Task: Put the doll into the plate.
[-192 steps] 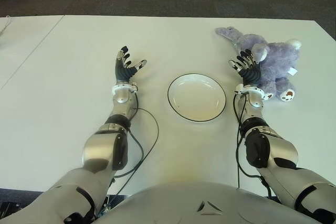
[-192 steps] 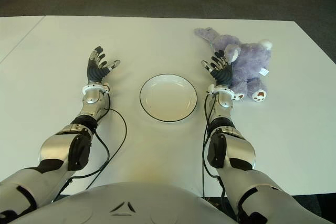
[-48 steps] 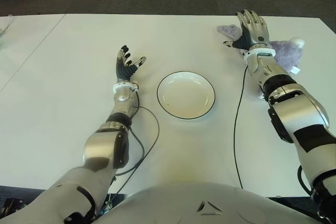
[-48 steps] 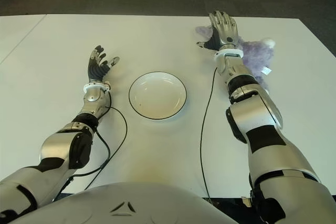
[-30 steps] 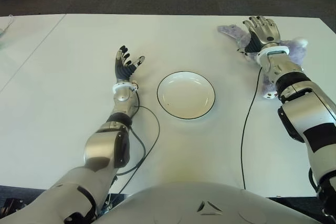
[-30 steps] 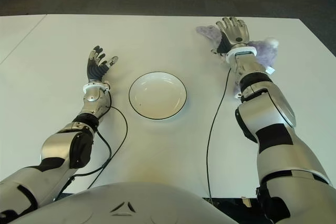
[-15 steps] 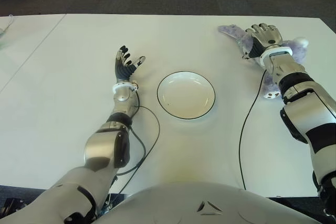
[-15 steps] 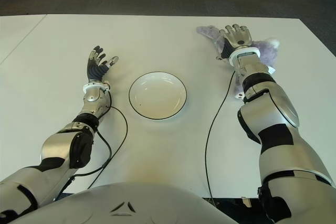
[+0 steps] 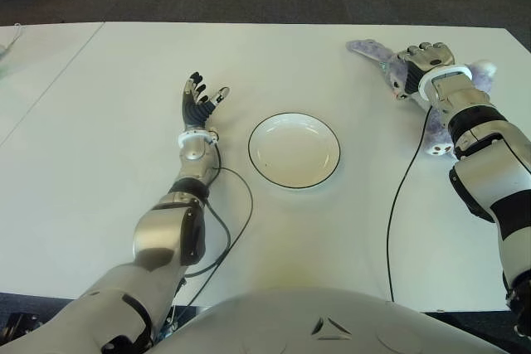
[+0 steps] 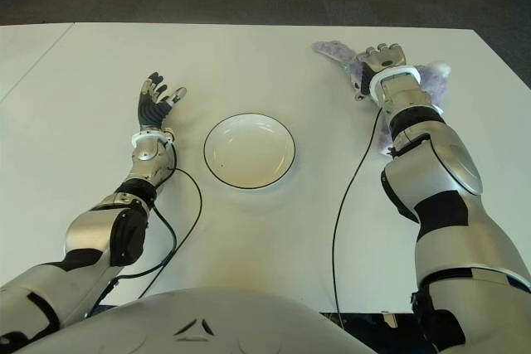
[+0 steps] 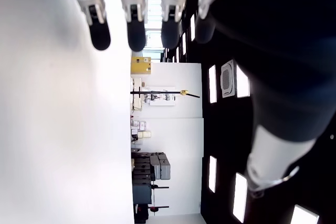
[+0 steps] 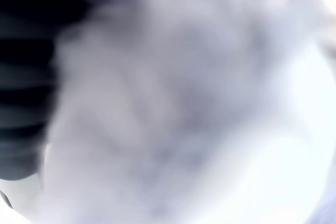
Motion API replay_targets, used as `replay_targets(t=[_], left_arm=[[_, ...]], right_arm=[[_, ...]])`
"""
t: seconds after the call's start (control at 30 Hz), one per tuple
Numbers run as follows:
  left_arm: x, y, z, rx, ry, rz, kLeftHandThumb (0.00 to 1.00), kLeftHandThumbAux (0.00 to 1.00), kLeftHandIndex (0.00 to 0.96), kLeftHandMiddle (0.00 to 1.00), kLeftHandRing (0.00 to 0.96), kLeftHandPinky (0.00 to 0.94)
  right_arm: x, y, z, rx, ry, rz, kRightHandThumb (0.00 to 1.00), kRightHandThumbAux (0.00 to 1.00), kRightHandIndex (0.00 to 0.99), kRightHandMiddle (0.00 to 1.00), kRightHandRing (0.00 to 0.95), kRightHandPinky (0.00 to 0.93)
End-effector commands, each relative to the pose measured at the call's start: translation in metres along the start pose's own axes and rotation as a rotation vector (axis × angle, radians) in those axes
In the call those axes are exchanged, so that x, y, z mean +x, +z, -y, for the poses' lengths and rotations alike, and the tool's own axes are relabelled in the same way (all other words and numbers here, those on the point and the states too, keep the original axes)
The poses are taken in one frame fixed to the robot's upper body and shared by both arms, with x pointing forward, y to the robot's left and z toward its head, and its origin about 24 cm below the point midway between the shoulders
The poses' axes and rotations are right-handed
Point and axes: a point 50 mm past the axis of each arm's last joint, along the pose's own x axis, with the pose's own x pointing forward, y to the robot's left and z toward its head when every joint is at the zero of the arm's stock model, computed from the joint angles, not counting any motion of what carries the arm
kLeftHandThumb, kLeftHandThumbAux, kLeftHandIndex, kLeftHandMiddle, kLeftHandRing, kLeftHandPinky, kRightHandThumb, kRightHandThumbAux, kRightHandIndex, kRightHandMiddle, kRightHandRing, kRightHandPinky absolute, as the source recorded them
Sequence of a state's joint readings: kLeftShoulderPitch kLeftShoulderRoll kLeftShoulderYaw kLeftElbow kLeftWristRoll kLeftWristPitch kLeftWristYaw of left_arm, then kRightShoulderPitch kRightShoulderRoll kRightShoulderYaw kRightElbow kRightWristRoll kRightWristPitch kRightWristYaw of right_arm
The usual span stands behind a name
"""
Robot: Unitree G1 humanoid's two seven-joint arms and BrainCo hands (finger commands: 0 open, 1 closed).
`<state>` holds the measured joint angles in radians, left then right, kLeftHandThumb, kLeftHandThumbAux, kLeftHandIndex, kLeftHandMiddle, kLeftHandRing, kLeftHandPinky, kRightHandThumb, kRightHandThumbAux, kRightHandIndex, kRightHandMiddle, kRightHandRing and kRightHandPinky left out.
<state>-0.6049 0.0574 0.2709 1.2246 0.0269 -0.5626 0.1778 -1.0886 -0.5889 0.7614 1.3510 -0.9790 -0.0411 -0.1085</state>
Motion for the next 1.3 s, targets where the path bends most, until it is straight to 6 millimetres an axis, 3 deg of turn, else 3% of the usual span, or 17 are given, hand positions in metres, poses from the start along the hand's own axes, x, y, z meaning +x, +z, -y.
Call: replay_targets(t=[0.03, 1.0, 1.13, 1.3], left_arm=[[-0.073, -0.096, -0.005, -0.015, 0.004, -0.44, 0.0, 0.713, 0.119, 0.111, 0.114, 0.143], [-0.076, -0.098, -0.013, -0.02, -0.013, -0.436, 0.0, 0.611, 0.107, 0.101, 0.105, 0.131], [-0.076, -0.099, -0.014, -0.024, -0.011, -0.433, 0.0, 0.6, 0.109, 0.104, 0.105, 0.131], [-0.076, -0.098, -0.014, -0.029, -0.015, -0.427, 0.0, 0.59, 0.114, 0.113, 0.114, 0.138]], right_arm=[[0.0, -0.005, 0.002, -0.011, 0.039, -0.012, 0.139, 0.617, 0.086, 0.064, 0.049, 0.062], [-0.001, 0.002, -0.008, 0.051, 0.121, -0.012, 0.21, 0.643, 0.098, 0.095, 0.088, 0.081], [-0.003, 0.0, -0.017, 0.075, 0.133, -0.017, 0.235, 0.649, 0.133, 0.117, 0.106, 0.024], [-0.005, -0.002, -0.025, 0.112, 0.146, -0.016, 0.255, 0.636, 0.141, 0.08, 0.056, 0.0]])
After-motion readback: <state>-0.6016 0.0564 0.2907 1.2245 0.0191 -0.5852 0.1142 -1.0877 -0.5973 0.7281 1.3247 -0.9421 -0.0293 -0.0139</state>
